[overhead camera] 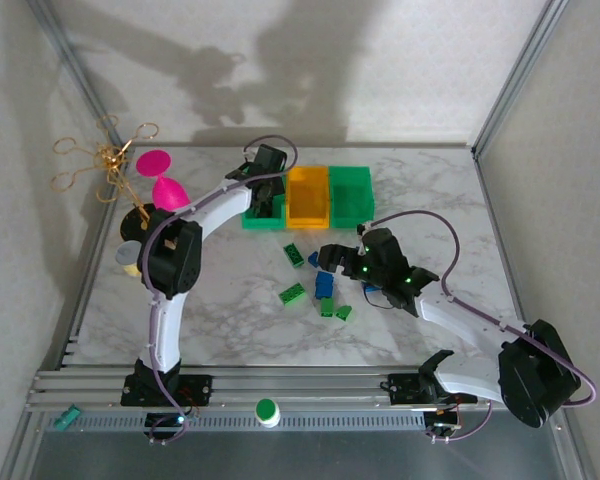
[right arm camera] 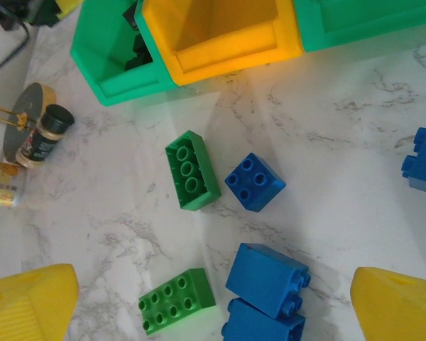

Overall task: Sort the legos into containers by color
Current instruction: Place the lego in the container, then move the lego to the center of the table.

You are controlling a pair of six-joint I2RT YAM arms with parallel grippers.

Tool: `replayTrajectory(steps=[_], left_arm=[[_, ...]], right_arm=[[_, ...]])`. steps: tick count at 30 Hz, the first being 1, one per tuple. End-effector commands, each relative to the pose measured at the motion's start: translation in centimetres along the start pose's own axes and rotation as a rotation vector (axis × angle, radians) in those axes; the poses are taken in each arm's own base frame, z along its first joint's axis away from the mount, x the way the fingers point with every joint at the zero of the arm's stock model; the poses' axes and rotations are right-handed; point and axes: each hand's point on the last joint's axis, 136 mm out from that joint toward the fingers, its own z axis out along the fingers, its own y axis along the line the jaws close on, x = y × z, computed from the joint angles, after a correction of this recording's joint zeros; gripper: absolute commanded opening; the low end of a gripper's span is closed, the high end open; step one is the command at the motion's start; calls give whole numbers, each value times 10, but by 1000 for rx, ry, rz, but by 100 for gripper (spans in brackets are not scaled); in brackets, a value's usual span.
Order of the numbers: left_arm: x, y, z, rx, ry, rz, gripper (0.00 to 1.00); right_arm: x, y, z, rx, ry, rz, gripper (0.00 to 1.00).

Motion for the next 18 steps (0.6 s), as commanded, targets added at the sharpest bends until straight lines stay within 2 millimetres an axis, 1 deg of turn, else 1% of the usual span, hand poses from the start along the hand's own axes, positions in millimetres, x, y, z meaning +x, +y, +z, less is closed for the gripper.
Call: replayTrajectory(steps=[1, 4, 5, 7, 11, 14, 16, 18], left_arm=[[-25, -5, -51, 90, -34, -37, 46], [-17, 0, -76, 145, -33, -66, 48], [-11, 2, -84, 164, -28, -76, 49], [-2, 7, -98, 203, -16, -83, 51], [25, 22, -124, 231, 21, -69, 54], [39, 30, -147, 271, 35, -48, 58], [45, 37, -161, 283, 39, -43, 62], [55, 40, -174, 322, 53, -37, 66]], right_arm=[[0, 5, -7, 19, 17, -53, 99], [9, 5, -8, 43, 58, -70, 99], [16, 9, -9, 42, 76, -77, 99], [22, 16, -11, 31, 93, -72, 99], [39, 31, -13, 32, 135, -68, 99], [51, 37, -13, 67, 158, -54, 99], [61, 45, -11, 62, 177, -40, 98], [71, 59, -7, 52, 199, -31, 95]])
